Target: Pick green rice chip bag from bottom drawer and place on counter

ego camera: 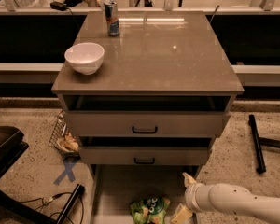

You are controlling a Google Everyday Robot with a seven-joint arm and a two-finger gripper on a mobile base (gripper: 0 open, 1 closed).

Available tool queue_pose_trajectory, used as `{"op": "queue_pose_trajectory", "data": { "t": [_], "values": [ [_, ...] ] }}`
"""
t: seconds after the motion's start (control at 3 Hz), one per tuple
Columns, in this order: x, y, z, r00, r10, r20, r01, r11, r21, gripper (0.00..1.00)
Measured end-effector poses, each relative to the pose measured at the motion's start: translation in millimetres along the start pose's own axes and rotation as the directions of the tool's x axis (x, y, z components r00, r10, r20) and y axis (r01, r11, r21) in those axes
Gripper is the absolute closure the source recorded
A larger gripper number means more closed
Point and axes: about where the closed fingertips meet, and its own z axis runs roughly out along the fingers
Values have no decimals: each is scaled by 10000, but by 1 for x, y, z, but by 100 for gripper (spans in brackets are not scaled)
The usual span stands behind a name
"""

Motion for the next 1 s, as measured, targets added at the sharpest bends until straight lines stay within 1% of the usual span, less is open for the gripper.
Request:
{"op": "queue_pose_trajectory", "data": {
  "t": [0.33,0.67,1.0],
  "values": [
    [-2,-4,-4,10000,-71,-21,71,9999,92,0],
    [6,5,34,9992,266,288,-252,9986,-460,0],
    [15,22,93,9962,662,559,-578,9885,-1396,0]
  ]
}}
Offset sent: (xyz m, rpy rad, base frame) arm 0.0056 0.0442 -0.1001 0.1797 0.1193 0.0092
